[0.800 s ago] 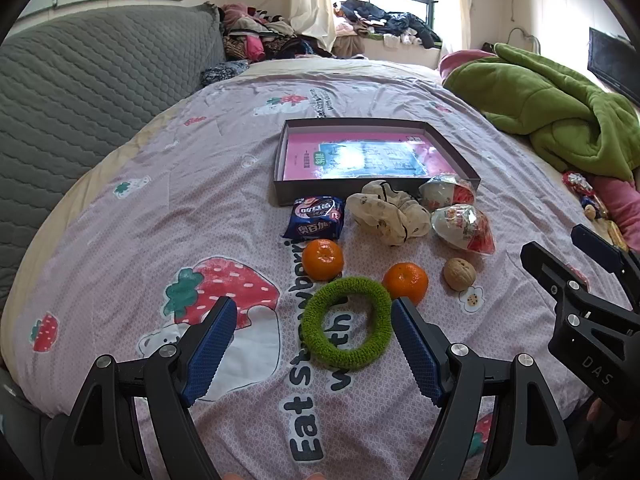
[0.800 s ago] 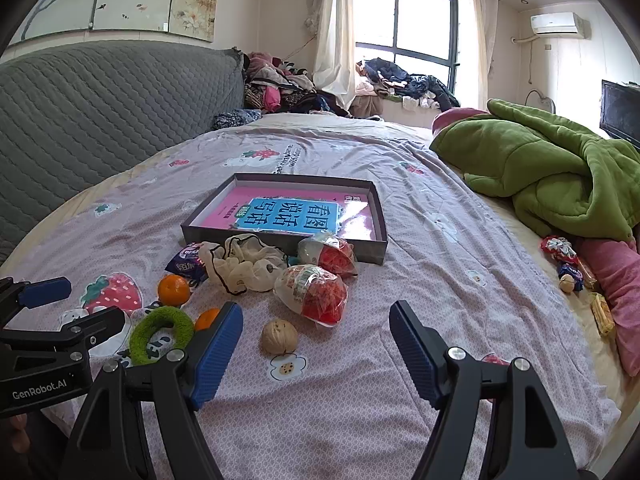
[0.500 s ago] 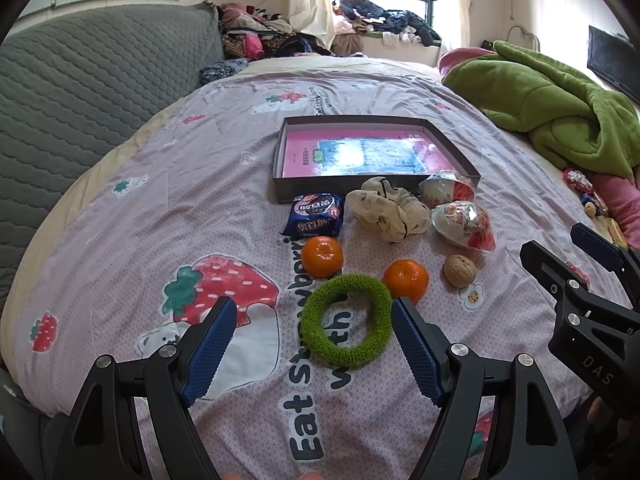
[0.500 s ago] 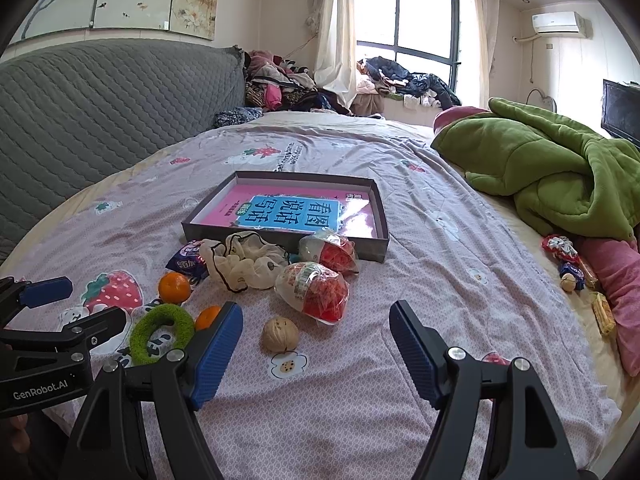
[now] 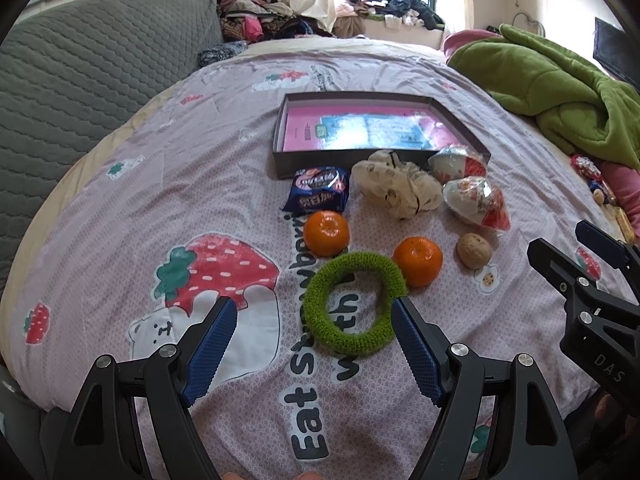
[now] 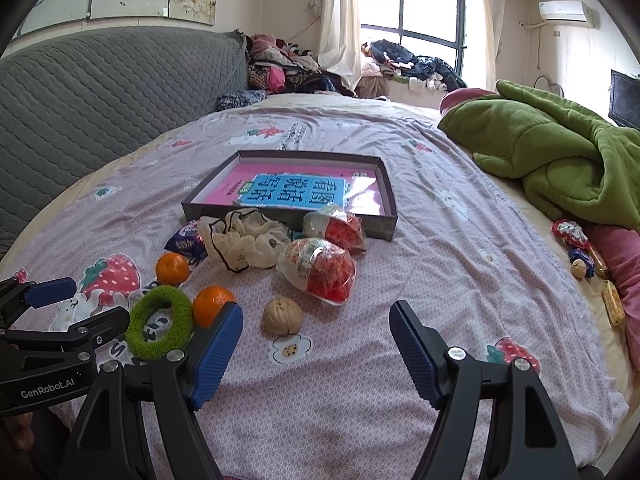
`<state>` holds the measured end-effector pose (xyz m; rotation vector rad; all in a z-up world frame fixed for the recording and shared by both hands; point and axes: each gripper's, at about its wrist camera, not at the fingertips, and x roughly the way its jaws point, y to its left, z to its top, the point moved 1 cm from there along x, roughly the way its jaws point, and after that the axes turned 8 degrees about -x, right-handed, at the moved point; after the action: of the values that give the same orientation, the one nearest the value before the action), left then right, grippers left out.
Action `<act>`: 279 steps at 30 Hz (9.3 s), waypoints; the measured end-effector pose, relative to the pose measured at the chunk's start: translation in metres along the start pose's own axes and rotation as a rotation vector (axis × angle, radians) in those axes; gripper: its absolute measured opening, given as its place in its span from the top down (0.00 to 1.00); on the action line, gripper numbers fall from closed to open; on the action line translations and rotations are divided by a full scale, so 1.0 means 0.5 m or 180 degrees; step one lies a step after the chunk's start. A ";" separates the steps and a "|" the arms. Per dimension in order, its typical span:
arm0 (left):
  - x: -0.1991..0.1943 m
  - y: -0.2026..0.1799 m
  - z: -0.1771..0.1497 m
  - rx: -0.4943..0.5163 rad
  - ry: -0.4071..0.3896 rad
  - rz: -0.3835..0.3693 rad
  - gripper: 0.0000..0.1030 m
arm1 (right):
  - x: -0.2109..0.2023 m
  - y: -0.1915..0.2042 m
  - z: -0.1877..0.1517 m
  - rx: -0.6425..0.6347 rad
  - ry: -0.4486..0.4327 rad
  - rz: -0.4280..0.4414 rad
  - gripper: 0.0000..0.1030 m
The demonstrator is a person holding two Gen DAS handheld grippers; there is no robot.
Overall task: Organize objects
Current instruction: 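Move the left gripper toward the green fuzzy ring, then grasp the green ring with the left gripper while the right gripper grasps the walnut, then carry the green ring and walnut over the box with both grippers, then release the green ring and walnut onto the workbook in the box, then withdraw both grippers from the box toward the remaining items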
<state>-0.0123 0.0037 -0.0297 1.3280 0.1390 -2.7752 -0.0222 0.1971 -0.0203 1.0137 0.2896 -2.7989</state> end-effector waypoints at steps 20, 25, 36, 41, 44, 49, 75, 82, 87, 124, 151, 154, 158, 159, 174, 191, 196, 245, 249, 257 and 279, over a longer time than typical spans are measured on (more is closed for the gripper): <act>0.058 0.017 -0.015 -0.0087 0.0358 0.0080 0.22 | 0.052 0.014 -0.028 -0.0011 0.0371 0.0239 0.27; 0.070 0.022 -0.010 -0.0097 0.0330 0.0079 0.22 | 0.057 0.012 -0.031 0.0009 0.0370 0.0264 0.27; 0.119 0.031 -0.002 -0.0138 0.0367 -0.0079 0.22 | 0.095 0.018 -0.027 -0.0030 0.0338 0.0266 0.27; 0.141 0.037 0.000 -0.0131 0.0389 -0.0101 0.22 | 0.118 0.019 -0.025 -0.0017 0.0385 0.0274 0.27; 0.149 0.042 0.001 -0.0128 0.0374 -0.0094 0.22 | 0.128 0.016 -0.025 0.0009 0.0399 0.0282 0.27; 0.156 0.046 0.009 -0.0113 0.0310 -0.0104 0.22 | 0.140 0.020 -0.025 -0.0020 0.0423 0.0275 0.27; 0.161 0.020 0.006 0.0058 0.0065 -0.0483 0.67 | 0.180 0.041 -0.023 -0.0104 0.0396 0.0388 0.63; 0.158 0.012 0.002 0.0098 0.0020 -0.0490 0.86 | 0.174 0.044 -0.028 -0.0129 0.0370 0.0423 0.68; 0.154 0.015 0.000 0.0056 0.0026 -0.0518 0.88 | 0.167 0.041 -0.032 -0.0104 0.0367 0.0457 0.68; 0.042 -0.009 0.053 -0.0108 -0.0341 -0.0638 0.88 | 0.077 0.010 0.035 -0.0053 -0.0050 0.0531 0.68; 0.085 -0.050 0.242 -0.0211 -0.0623 -0.0573 0.88 | 0.121 -0.067 0.199 -0.0067 -0.0453 0.0506 0.68; 0.098 -0.051 0.269 -0.0244 -0.0586 -0.0637 0.88 | 0.136 -0.079 0.212 -0.0067 -0.0460 0.0472 0.68; 0.119 -0.059 0.301 -0.0209 -0.0596 -0.0617 0.88 | 0.159 -0.100 0.236 -0.0040 -0.0467 0.0414 0.68; 0.125 -0.060 0.307 -0.0213 -0.0602 -0.0620 0.88 | 0.165 -0.103 0.241 -0.0037 -0.0460 0.0404 0.68; 0.248 -0.093 0.380 -0.0150 -0.0395 -0.0437 0.88 | 0.313 -0.091 0.266 -0.0052 -0.0060 0.0336 0.68; 0.378 -0.107 0.373 -0.0057 0.0209 -0.0185 0.88 | 0.428 -0.098 0.252 -0.0015 0.0508 0.0386 0.68; 0.401 -0.099 0.374 -0.0101 0.0312 -0.0124 0.88 | 0.444 -0.104 0.249 0.0019 0.0631 0.0415 0.68; 0.302 -0.047 0.369 -0.0286 0.0327 -0.0313 0.47 | 0.357 -0.127 0.266 0.0146 0.0657 0.0354 0.54; 0.266 -0.047 0.364 -0.0280 0.0262 -0.0384 0.46 | 0.317 -0.122 0.273 0.0112 0.0546 0.0366 0.53; 0.203 -0.043 0.354 -0.0308 0.0153 -0.0465 0.46 | 0.250 -0.113 0.278 0.0037 0.0389 0.0372 0.53; 0.083 -0.039 0.315 -0.0247 0.0017 -0.0555 0.46 | 0.104 -0.091 0.261 -0.0125 0.0093 0.0384 0.52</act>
<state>-0.1618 0.0055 0.0374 1.3666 0.3764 -2.8729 -0.1515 0.2072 0.0505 1.0285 0.2762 -2.6625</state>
